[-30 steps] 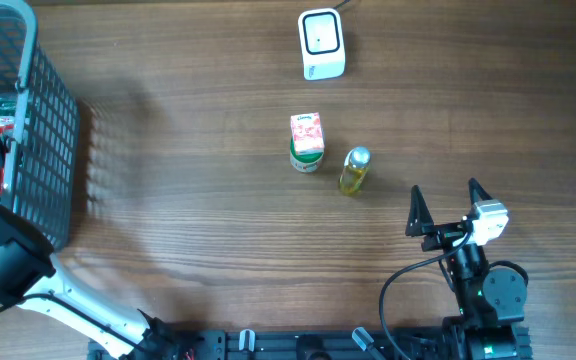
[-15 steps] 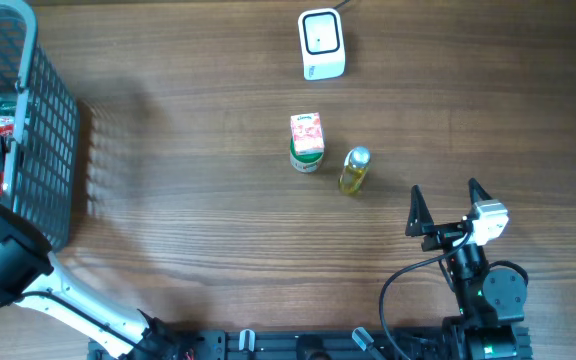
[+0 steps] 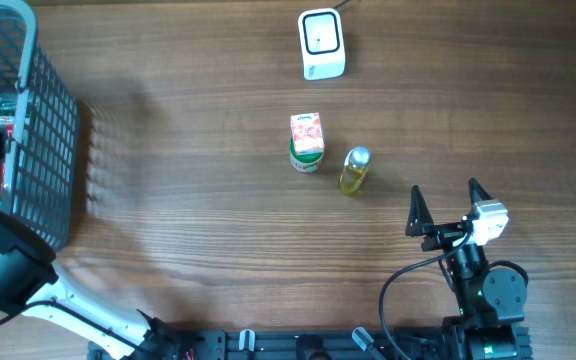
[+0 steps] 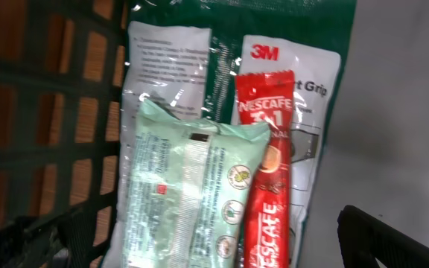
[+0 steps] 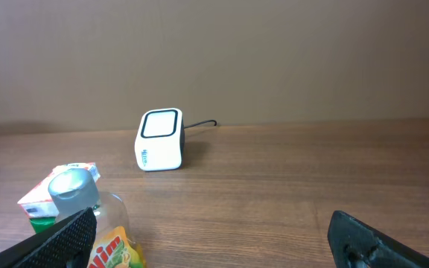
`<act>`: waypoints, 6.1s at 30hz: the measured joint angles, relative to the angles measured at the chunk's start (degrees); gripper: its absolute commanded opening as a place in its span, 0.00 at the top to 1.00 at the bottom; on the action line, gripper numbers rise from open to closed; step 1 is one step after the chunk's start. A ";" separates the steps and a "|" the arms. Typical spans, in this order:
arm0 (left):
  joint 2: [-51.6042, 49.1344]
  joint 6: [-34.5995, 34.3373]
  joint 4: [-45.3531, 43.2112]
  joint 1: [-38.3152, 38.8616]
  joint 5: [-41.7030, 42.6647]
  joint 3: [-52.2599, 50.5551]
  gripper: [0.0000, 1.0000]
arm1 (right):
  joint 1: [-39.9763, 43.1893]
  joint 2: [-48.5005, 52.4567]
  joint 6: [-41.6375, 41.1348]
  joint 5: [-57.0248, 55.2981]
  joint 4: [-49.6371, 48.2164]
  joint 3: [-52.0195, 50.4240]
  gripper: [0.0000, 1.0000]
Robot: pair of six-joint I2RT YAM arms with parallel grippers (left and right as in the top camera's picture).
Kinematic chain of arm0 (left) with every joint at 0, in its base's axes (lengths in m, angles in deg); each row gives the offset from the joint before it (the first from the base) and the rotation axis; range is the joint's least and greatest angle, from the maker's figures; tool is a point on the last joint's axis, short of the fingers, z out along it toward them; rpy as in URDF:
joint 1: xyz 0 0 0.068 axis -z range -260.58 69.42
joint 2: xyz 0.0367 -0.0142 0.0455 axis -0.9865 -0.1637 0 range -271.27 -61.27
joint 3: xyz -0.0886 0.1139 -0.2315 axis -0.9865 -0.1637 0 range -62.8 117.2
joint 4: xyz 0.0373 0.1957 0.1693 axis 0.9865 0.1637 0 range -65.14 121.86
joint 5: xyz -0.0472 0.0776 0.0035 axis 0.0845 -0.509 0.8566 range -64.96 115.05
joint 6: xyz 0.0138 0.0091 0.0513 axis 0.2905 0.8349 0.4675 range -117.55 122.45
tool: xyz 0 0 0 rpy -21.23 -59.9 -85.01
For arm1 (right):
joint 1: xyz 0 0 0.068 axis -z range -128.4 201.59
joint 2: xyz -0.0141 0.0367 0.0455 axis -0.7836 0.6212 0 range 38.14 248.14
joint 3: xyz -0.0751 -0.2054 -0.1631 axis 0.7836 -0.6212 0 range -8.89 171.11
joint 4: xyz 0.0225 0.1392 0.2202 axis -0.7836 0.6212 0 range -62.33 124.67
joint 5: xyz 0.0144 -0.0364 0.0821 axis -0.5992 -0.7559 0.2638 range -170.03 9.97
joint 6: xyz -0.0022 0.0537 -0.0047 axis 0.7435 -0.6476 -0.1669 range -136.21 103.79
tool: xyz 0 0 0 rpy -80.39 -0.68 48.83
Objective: Scan the item barcode
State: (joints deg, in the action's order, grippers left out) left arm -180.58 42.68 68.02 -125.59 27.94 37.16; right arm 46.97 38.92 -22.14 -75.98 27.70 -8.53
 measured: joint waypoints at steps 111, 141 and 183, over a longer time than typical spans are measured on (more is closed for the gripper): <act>31.93 -51.87 17.90 44.06 4.70 -4.44 0.96 | 0.00 0.00 0.00 0.00 -0.02 0.00 0.00; 25.53 -65.88 -11.45 69.46 -7.78 -36.48 0.00 | 0.00 0.00 0.00 0.00 0.00 0.00 0.00; 13.60 -41.46 -2.97 0.15 -5.01 -5.92 0.00 | 0.00 0.00 0.00 0.00 0.00 0.00 0.00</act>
State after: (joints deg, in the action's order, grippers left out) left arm -166.98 1.22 65.05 -125.44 22.94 31.24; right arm 46.97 38.92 -22.14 -75.98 27.70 -8.53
